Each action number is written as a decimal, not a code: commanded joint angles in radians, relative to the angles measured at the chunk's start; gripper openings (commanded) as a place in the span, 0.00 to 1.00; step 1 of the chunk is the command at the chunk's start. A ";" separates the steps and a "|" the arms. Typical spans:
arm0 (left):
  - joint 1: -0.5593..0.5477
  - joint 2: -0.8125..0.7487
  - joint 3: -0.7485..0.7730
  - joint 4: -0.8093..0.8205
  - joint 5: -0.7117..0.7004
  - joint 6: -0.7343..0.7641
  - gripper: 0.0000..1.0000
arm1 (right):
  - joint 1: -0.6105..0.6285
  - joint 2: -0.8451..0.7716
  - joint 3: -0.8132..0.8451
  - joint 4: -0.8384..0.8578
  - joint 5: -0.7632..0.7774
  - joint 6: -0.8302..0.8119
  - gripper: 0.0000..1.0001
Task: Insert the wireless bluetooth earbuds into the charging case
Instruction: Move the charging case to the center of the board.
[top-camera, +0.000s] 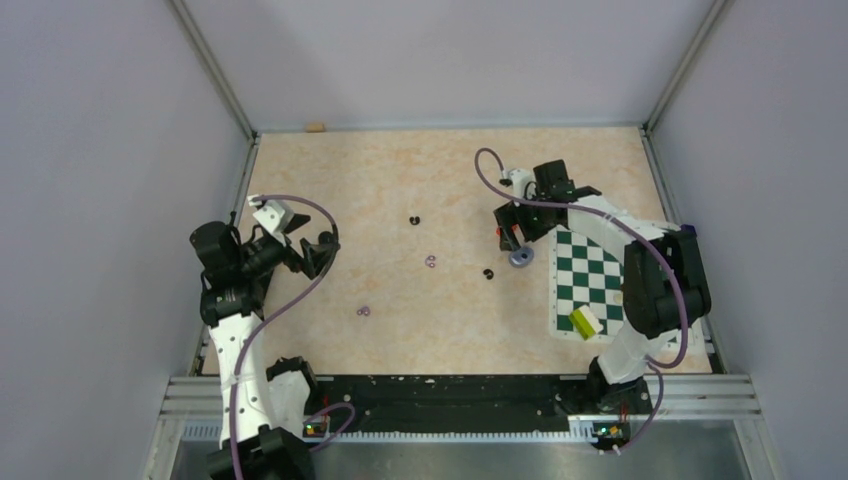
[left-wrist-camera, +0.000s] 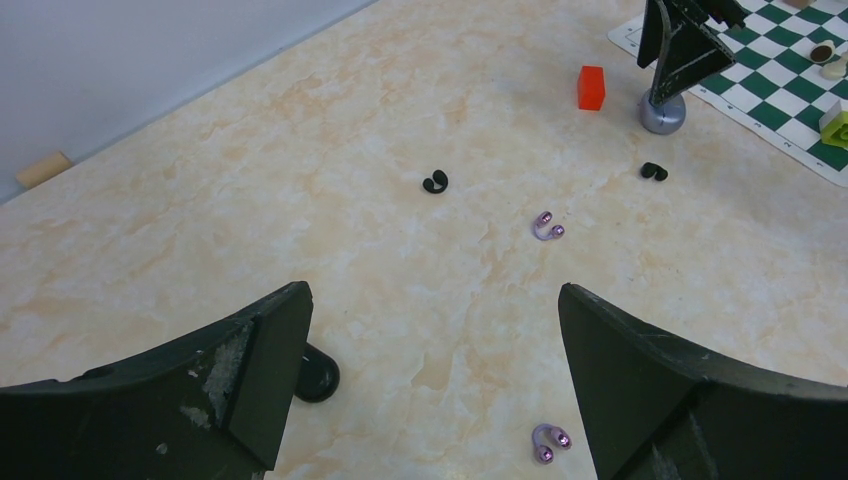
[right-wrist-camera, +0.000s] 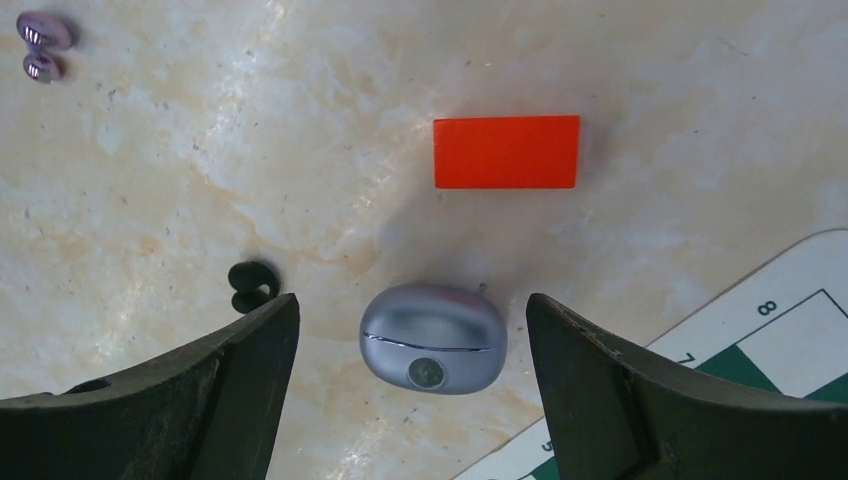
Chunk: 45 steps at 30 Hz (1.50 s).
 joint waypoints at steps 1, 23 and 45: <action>0.013 -0.016 0.003 0.009 0.034 0.018 0.99 | 0.040 -0.009 0.057 -0.073 0.026 -0.091 0.83; 0.025 -0.017 0.003 0.014 0.048 0.007 0.99 | 0.042 0.032 0.055 -0.121 -0.022 -0.150 0.87; 0.031 -0.016 0.002 0.017 0.058 0.005 0.99 | 0.041 0.039 0.087 -0.274 -0.066 -0.248 0.87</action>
